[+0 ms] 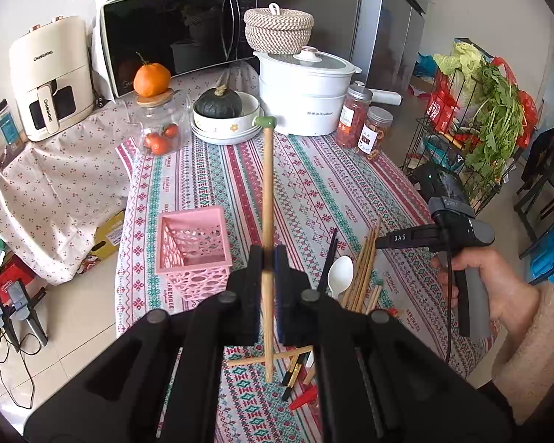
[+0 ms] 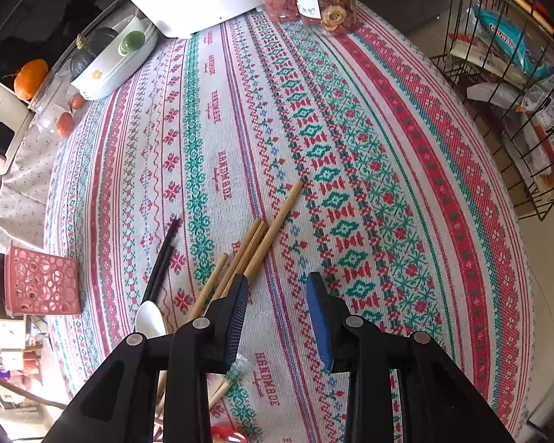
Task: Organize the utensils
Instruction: 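Lift the wooden chopstick upright with the left gripper while the right gripper grasps another chopstick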
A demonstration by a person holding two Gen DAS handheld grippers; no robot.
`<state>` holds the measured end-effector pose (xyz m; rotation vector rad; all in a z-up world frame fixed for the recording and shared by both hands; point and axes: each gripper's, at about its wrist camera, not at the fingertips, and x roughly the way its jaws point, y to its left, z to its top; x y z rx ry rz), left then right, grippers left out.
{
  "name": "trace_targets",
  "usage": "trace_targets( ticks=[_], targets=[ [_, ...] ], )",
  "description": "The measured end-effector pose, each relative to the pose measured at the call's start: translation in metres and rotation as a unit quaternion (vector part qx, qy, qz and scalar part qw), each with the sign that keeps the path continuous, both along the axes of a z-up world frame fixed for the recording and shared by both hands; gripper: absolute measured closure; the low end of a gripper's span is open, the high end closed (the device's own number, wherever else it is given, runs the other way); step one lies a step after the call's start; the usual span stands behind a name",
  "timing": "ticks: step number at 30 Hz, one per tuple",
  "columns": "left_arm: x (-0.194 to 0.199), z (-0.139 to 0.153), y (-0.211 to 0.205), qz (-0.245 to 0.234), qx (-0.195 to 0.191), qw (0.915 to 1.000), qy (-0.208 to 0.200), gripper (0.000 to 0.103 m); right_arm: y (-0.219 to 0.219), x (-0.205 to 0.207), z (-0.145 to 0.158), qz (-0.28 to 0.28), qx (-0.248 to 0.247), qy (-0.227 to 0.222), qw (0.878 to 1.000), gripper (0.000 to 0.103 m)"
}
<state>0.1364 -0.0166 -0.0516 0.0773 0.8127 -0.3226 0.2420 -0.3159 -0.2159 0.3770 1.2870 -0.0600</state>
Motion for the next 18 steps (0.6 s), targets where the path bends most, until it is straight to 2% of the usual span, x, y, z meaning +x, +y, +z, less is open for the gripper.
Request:
trace_targets(
  ticks=[1,6,8,13,14,18],
  targets=[
    [-0.002,-0.001,0.001,0.0,0.001,1.0,0.001,0.096,0.004,0.003,-0.001,0.001,-0.002,0.003,1.0,0.079],
    [-0.01,-0.008,0.011,-0.006,0.0,1.0,0.006,0.096,0.017,0.008,-0.001,-0.012,-0.013,0.022,1.0,0.08],
    [-0.013,-0.009,0.015,-0.006,-0.001,1.0,0.007,0.096,0.02,0.011,-0.002,-0.018,-0.004,0.034,0.999,0.084],
    [-0.016,-0.007,0.024,-0.003,-0.005,1.0,0.008,0.096,0.027,0.014,-0.002,-0.031,-0.024,0.056,0.998,0.085],
    [-0.016,-0.006,0.025,-0.002,-0.005,1.0,0.007,0.096,0.029,0.014,-0.004,-0.032,-0.036,0.068,0.997,0.09],
    [-0.016,-0.005,0.029,0.006,-0.005,1.0,0.002,0.096,0.048,0.022,-0.007,-0.019,-0.083,0.068,0.994,0.089]
  ],
)
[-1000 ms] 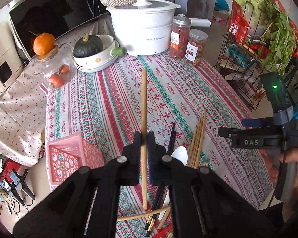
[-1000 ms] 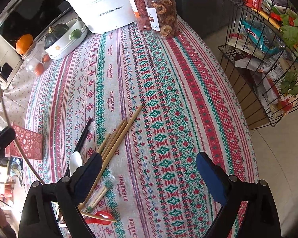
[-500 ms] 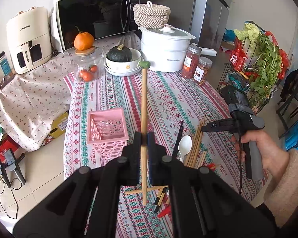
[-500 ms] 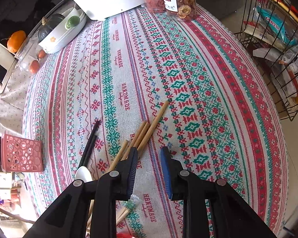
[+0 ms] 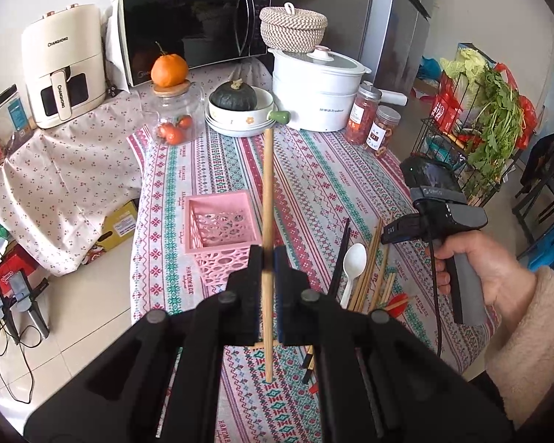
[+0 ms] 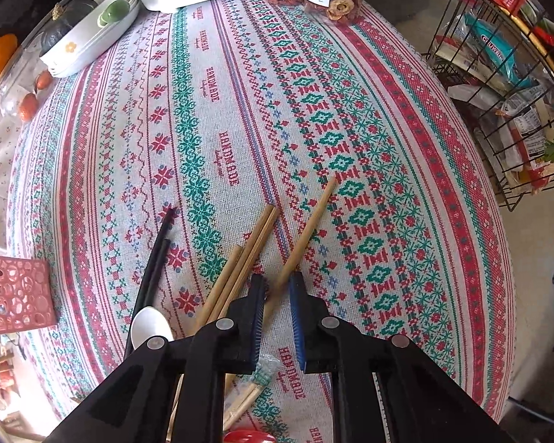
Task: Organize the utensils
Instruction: 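Lift the wooden chopstick upright with the left gripper while the right gripper grasps another chopstick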
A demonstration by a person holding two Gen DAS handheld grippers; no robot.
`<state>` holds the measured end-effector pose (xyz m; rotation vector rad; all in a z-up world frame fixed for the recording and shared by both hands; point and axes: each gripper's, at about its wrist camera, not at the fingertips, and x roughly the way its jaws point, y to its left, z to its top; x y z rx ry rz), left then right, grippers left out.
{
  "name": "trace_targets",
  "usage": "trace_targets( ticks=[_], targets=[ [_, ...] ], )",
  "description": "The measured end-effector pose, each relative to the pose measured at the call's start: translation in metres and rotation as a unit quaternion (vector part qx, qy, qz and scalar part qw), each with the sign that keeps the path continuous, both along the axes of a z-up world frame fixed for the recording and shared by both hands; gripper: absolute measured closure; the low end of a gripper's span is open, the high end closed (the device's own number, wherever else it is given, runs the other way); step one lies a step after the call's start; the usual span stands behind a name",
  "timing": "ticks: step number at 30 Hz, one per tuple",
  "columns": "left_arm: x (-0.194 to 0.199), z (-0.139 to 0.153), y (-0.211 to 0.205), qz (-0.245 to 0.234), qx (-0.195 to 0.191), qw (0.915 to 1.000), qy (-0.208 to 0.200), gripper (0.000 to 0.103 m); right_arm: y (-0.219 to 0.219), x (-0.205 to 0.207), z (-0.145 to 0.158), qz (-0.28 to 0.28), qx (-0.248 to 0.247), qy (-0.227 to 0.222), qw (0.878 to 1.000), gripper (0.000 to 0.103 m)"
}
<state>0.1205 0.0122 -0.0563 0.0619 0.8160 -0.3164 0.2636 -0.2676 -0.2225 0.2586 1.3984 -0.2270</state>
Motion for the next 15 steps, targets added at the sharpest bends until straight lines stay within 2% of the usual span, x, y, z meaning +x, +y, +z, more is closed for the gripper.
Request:
trace_targets(
  ticks=[4,9,15],
  targets=[
    [0.001,0.0,0.003,0.012,0.002,0.9999,-0.008,0.096,0.004,0.0,-0.001,-0.02,0.007,-0.026,0.999,0.093],
    [-0.003,0.005,0.008,0.021,0.001,0.9995,-0.026,0.096,-0.019,-0.005,0.003,-0.048,0.096,-0.074,0.991,0.097],
    [-0.006,0.019,0.013,0.031,-0.009,0.998,-0.055,0.096,-0.024,-0.02,0.048,-0.032,0.131,-0.157,0.978,0.097]
  ],
)
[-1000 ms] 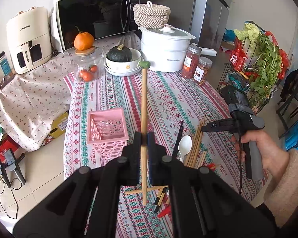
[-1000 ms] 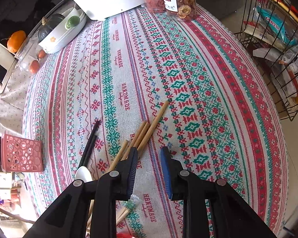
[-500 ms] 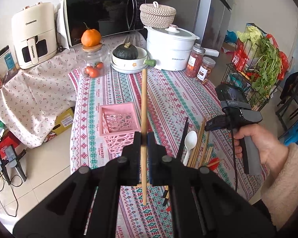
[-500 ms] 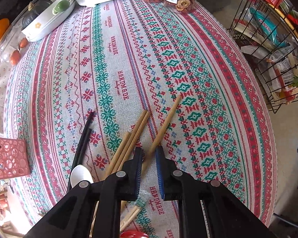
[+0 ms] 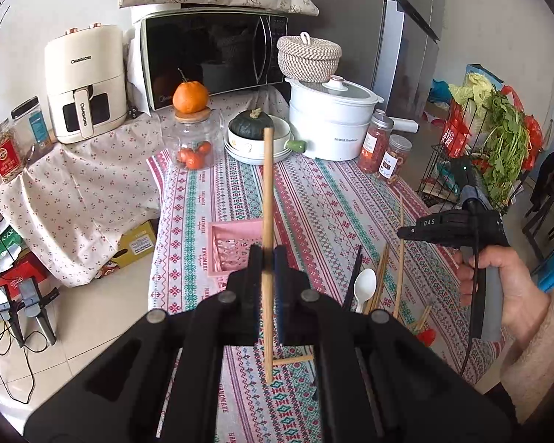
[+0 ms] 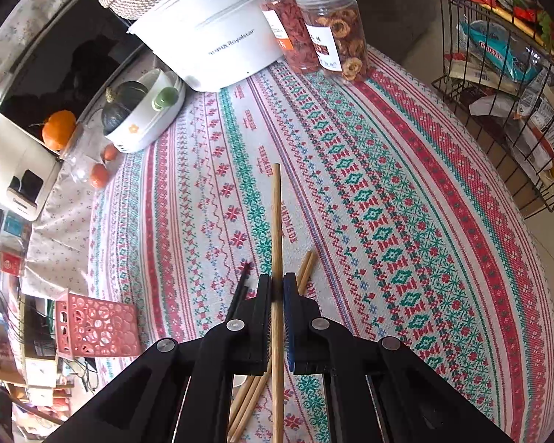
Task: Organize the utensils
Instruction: 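Carry both chopsticks to the pink caddy and lower them in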
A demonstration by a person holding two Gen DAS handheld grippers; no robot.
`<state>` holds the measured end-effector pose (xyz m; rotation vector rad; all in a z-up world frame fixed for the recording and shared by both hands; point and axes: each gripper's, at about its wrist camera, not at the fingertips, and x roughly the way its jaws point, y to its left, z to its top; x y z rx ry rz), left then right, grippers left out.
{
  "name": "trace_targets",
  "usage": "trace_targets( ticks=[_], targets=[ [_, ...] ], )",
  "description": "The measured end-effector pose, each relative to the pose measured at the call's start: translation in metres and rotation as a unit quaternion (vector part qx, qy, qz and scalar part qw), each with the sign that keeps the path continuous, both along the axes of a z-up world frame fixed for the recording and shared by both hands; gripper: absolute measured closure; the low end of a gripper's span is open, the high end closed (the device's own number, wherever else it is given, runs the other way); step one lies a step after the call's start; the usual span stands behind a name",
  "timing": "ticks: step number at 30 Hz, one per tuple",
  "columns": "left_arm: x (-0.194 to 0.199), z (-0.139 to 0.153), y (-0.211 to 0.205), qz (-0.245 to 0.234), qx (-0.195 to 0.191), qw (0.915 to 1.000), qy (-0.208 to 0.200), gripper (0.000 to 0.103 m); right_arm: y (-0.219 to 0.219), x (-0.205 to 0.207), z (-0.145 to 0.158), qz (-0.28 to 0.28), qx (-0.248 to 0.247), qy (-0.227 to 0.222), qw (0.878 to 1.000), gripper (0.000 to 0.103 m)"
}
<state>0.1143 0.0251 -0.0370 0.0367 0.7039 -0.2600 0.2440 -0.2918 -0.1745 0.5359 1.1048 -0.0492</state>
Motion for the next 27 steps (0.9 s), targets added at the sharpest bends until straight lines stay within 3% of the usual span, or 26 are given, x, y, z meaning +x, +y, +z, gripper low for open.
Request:
trace_targets(
  ticks=[6,15,21,27],
  targets=[
    [-0.003,0.019,0.012,0.025,-0.027,0.9985,-0.041,0.096,0.016,-0.034,0.063,0.026,-0.015,-0.102,0.994,0.097],
    [-0.008,0.044,0.031,0.078,-0.085,0.9859,-0.121,0.096,0.046,-0.084,0.141,0.06,-0.054,-0.234,0.969,0.097],
    [0.003,0.047,0.033,0.097,-0.097,0.9754,-0.172,0.096,0.072,-0.095,0.166,0.083,-0.043,-0.288,0.953,0.097],
    [0.032,0.026,0.028,0.108,-0.072,0.9765,-0.172,0.096,0.093,-0.092,0.172,0.095,-0.025,-0.314,0.944,0.097]
  ],
)
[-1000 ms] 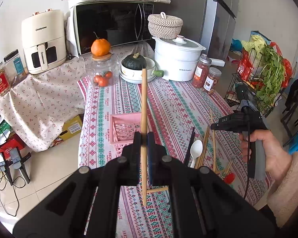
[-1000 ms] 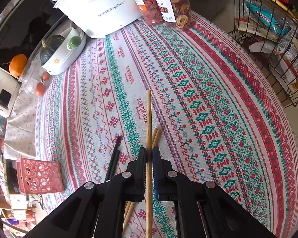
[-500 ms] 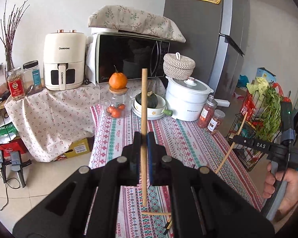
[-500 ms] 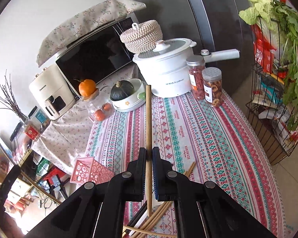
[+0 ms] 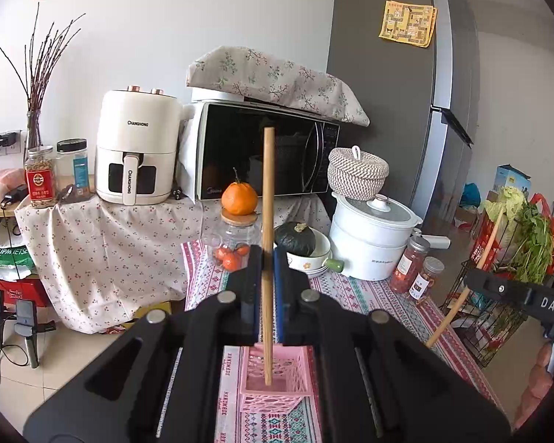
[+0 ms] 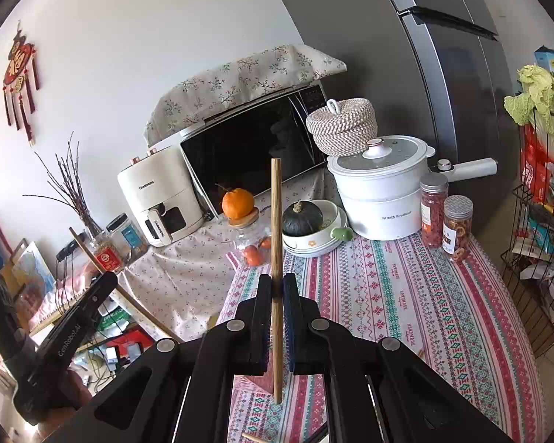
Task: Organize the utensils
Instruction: 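Carry both chopsticks to the pink caddy and lower them in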
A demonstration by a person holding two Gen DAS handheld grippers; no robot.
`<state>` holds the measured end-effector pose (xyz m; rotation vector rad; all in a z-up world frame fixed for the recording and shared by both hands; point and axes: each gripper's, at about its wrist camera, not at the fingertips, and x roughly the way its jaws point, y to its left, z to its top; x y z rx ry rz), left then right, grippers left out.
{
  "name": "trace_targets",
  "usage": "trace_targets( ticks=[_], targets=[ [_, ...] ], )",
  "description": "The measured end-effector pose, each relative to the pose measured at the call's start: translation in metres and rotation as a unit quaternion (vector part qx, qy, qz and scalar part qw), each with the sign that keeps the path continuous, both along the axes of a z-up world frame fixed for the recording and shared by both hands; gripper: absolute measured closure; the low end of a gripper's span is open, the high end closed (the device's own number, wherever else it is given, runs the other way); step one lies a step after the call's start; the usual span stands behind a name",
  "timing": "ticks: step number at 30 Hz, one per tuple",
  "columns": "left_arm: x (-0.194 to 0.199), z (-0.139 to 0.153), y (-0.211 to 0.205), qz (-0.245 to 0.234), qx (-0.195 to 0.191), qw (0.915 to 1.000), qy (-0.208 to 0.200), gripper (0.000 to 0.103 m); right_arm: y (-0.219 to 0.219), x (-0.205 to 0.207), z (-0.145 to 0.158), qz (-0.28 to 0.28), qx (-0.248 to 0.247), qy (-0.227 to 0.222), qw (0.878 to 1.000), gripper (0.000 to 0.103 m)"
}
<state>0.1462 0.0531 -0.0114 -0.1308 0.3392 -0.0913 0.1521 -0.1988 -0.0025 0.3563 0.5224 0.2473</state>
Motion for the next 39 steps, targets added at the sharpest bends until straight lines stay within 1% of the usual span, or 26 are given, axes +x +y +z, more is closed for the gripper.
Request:
trace_targets(
  ticks=[4,7,11,16,17,18,20,22,24,26,28,31,34,39],
  targets=[
    [0.022,-0.02,0.0,0.006,0.015,0.9995,0.028,0.096,0.011,0.006,0.0,0.01,0.012,-0.006,1.0,0.097],
    [0.036,-0.033,0.002,0.006,0.016,0.9983,0.056,0.096,0.017,0.011,0.0,0.014,0.021,-0.014,1.0,0.097],
    [0.048,-0.043,-0.002,-0.002,0.02,0.9963,0.084,0.096,0.025,0.017,0.002,0.022,0.035,-0.024,0.999,0.097],
    [0.053,-0.047,-0.005,-0.022,0.013,0.9954,0.093,0.096,0.035,0.027,-0.001,0.026,0.043,-0.028,0.998,0.097],
    [0.052,-0.046,-0.005,-0.022,0.011,0.9957,0.09,0.094,0.038,0.03,-0.002,0.026,0.042,-0.027,0.998,0.097],
    [0.052,-0.045,-0.004,-0.022,0.01,0.996,0.086,0.091,0.04,0.032,-0.003,0.026,0.041,-0.026,0.998,0.097],
    [0.05,-0.043,-0.003,-0.022,0.004,0.9963,0.083,0.072,0.043,0.036,-0.006,0.025,0.037,-0.024,0.999,0.097],
    [0.049,-0.04,0.001,-0.018,-0.002,0.9964,0.083,0.066,0.046,0.04,-0.01,0.025,0.034,-0.022,0.999,0.097],
    [0.046,-0.036,0.004,-0.017,-0.005,0.9962,0.085,0.063,0.049,0.045,-0.014,0.027,0.03,-0.018,0.999,0.097],
    [0.041,-0.034,0.008,-0.013,-0.003,0.996,0.089,0.054,0.053,0.05,-0.018,0.028,0.024,-0.015,0.999,0.097],
    [0.036,-0.033,0.012,-0.006,0.006,0.9955,0.094,0.047,0.057,0.056,-0.023,0.029,0.015,-0.011,0.999,0.097],
    [0.03,-0.035,0.019,0.003,0.014,0.9936,0.112,0.041,0.065,0.064,-0.034,0.031,0.0,0.001,1.0,0.097],
    [0.027,-0.04,0.025,0.01,0.016,0.9906,0.136,0.033,0.075,0.074,-0.046,0.043,-0.015,0.025,0.999,0.097],
    [0.023,-0.051,0.031,0.012,0.027,0.9858,0.165,0.029,0.093,0.084,-0.065,0.058,-0.043,0.054,0.996,0.097]
  ],
)
